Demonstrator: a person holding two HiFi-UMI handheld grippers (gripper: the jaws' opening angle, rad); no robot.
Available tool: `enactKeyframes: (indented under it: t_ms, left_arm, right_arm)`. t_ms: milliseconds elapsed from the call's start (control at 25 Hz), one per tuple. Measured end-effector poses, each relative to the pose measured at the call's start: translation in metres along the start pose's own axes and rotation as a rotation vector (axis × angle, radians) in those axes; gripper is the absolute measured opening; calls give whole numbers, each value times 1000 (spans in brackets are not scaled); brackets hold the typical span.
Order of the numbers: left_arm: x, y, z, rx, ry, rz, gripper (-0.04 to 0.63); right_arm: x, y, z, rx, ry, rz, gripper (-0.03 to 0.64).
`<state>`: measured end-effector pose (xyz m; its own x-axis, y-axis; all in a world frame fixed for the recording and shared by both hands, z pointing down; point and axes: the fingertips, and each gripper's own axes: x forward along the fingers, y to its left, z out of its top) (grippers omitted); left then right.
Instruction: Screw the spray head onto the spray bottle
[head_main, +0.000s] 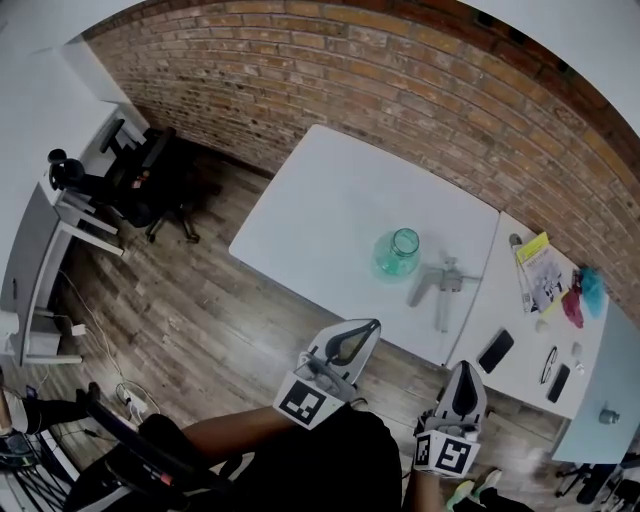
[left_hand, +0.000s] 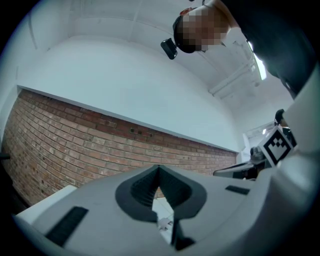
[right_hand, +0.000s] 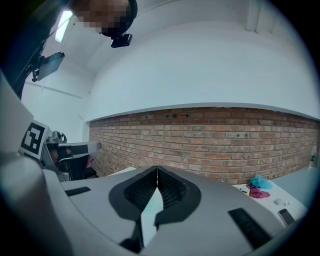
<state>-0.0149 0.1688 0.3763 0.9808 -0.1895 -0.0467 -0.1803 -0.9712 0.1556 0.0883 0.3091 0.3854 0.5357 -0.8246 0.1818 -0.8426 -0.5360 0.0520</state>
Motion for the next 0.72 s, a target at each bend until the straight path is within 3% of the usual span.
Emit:
enactKeyframes:
  t_ms: [280,720]
  left_arm:
    - [-2,29,-2,0,14,-33,2]
    - [-18,62,-5,-23,31,47,2]
  right_arm:
    - [22,10,-10,22,24,-46,8]
    - [52,27,-6,18,21,10,8]
